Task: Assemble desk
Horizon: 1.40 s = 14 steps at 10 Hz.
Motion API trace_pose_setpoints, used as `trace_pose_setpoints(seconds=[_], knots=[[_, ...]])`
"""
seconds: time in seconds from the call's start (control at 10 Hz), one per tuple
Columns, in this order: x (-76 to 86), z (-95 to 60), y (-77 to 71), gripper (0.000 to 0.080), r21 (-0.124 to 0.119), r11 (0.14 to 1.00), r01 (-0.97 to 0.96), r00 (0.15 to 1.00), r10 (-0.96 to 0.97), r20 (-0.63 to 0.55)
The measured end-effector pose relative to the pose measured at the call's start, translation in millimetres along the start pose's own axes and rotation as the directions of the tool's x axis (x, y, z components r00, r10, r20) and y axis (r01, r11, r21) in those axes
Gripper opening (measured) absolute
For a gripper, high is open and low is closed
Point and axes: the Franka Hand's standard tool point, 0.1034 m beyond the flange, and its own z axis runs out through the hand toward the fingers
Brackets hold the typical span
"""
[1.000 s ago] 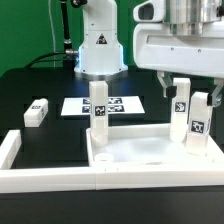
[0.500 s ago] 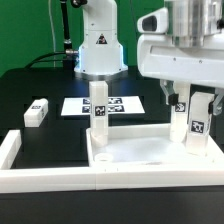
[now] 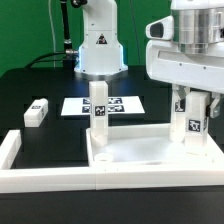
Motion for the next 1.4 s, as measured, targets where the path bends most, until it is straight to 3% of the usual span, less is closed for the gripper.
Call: trace_pose_setpoints(seconds=[0.1,0.5,0.7,0.9,1.2,1.4], knots=[[-0.1,0.0,-0.2,0.0288,0.001,0.996,-0.085,0.996,0.085,0.000],[-1.3,0.0,-1.2,0.0289,-0.001,0.927,-0.374,0.927,0.374,0.006],[-1.7,-2.4,-16.3,0.0289,-0.002,0.765,-0.644,0.765,0.644,0.020],[1.4,-0.2,-32.3,0.0289,0.030,0.590,-0.807,0.590,0.807,0.018],[3.2,1.1,-32.4,0.0291,0.043,0.574,-0.818,0.575,0.818,0.023],[3.1,1.7,-32.3,0.0291,0.044,0.611,-0.790,0.612,0.790,0.020]])
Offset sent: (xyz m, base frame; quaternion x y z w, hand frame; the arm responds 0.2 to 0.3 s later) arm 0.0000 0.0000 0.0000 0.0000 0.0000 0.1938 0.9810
